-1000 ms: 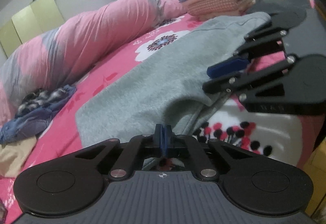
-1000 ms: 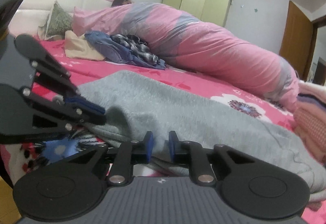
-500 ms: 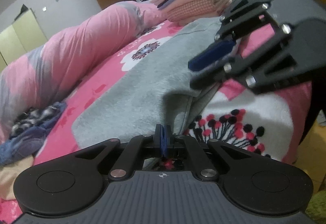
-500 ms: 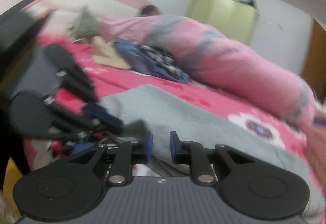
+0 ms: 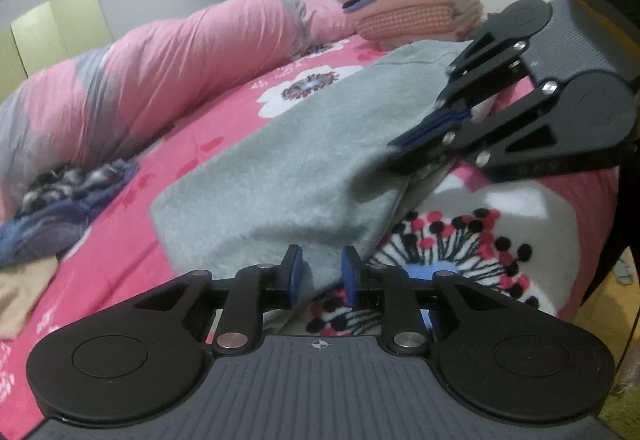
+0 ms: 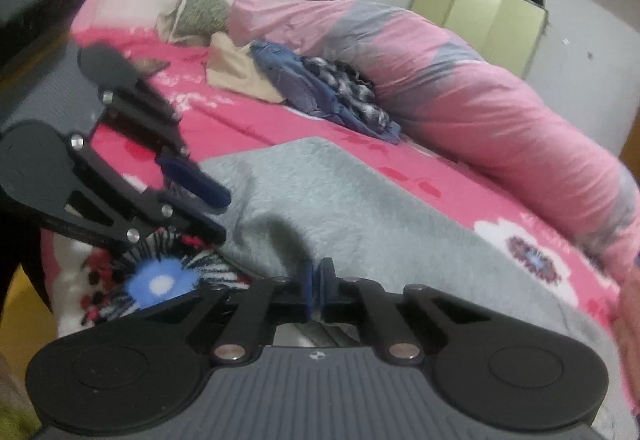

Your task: Fold clothes

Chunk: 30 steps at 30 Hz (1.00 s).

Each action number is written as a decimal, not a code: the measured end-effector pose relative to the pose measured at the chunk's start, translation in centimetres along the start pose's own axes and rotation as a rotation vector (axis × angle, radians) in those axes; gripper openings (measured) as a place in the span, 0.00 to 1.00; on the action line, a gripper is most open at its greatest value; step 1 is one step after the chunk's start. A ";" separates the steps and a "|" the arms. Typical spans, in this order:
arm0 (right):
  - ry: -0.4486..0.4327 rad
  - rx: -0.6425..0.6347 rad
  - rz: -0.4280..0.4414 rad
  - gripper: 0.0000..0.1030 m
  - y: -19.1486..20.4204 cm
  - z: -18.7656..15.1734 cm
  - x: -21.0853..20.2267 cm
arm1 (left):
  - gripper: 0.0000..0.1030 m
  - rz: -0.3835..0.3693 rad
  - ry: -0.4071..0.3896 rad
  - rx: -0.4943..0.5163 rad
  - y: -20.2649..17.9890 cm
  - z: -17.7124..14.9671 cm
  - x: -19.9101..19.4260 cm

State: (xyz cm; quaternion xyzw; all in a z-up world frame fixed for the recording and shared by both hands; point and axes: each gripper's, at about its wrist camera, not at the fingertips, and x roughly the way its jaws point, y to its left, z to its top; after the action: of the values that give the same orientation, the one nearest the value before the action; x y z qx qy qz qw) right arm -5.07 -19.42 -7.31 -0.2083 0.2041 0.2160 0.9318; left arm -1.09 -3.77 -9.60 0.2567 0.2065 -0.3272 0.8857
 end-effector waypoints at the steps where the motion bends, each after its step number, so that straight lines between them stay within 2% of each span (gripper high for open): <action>1: -0.001 0.020 0.004 0.02 -0.2 0.0 -0.1 | 0.21 -0.003 0.002 0.009 0.0 0.0 0.1; 6: -0.010 0.058 0.011 0.02 -0.7 0.2 -0.1 | 0.21 -0.016 0.010 0.030 -0.1 0.1 0.6; 9: -0.014 0.066 0.006 0.02 -0.8 0.2 0.0 | 0.00 -0.013 0.007 0.017 0.0 0.2 0.6; 13: -0.022 0.072 0.003 0.02 -1.0 0.3 -0.5 | 0.00 -0.042 -0.003 -0.010 0.5 0.2 -0.3; 16: -0.021 0.066 0.014 0.02 -1.1 0.2 -1.1 | 0.00 -0.085 0.022 -0.004 0.6 -0.3 -0.7; 20: -0.030 0.048 0.039 0.02 -0.9 0.9 -2.5 | 0.00 -0.090 0.050 -0.012 0.8 -1.2 -0.5; 25: -0.076 0.069 0.129 0.04 0.4 3.4 -2.3 | 0.00 -0.094 0.025 -0.074 1.4 -1.5 -1.4; 27: -0.050 0.095 0.158 0.09 0.9 4.5 -0.5 | 0.00 -0.089 0.005 -0.099 1.7 -1.7 -2.2; 29: -0.012 0.119 0.168 0.22 1.1 5.4 1.5 | 0.00 -0.065 -0.012 -0.120 1.9 -2.0 -2.9; 30: 0.007 0.134 0.171 0.23 1.1 5.8 2.6 | 0.00 -0.052 -0.017 -0.130 2.0 -2.2 -3.2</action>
State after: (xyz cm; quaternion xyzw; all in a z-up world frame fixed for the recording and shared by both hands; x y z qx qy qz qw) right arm -1.76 -14.96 -4.04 -0.1280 0.2383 0.2798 0.9211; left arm -2.39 0.35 -9.02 0.1903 0.2265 -0.3381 0.8934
